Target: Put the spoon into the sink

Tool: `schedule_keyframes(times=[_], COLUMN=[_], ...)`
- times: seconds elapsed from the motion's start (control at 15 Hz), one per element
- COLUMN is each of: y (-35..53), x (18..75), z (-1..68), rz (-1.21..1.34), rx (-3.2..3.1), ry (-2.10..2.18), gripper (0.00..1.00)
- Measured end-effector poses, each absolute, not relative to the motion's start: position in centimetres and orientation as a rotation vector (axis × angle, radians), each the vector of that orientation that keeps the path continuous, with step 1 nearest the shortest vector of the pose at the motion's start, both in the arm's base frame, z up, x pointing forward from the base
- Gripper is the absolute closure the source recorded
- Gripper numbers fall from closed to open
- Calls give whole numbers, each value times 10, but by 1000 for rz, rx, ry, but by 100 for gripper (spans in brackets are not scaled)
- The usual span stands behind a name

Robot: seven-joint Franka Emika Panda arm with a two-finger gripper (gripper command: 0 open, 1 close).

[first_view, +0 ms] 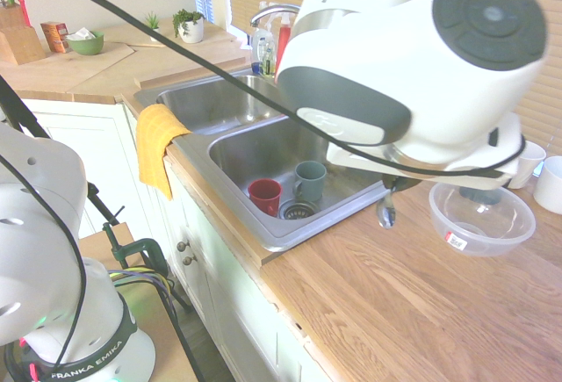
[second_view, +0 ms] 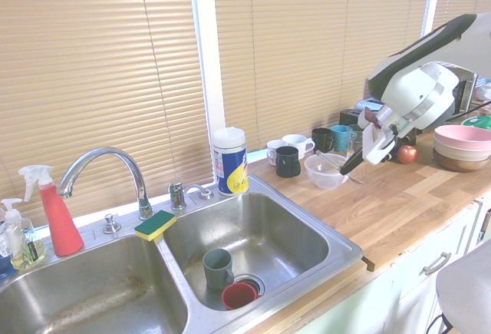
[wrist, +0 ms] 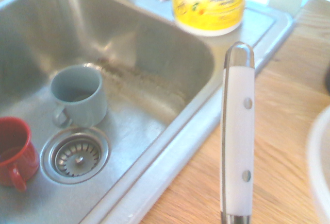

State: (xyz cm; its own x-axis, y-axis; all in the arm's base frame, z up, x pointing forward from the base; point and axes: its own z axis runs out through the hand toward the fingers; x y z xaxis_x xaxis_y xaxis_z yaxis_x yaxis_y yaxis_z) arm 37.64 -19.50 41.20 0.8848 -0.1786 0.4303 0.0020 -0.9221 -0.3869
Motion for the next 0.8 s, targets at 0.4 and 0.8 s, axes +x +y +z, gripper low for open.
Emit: schedule_keyframes(times=[0.4,0.8], y=[-108,-10], x=[400,403], z=[392,373], rz=[-673,-630], rx=[-2773,-2837], ry=[-118,-290], gripper=[100,100])
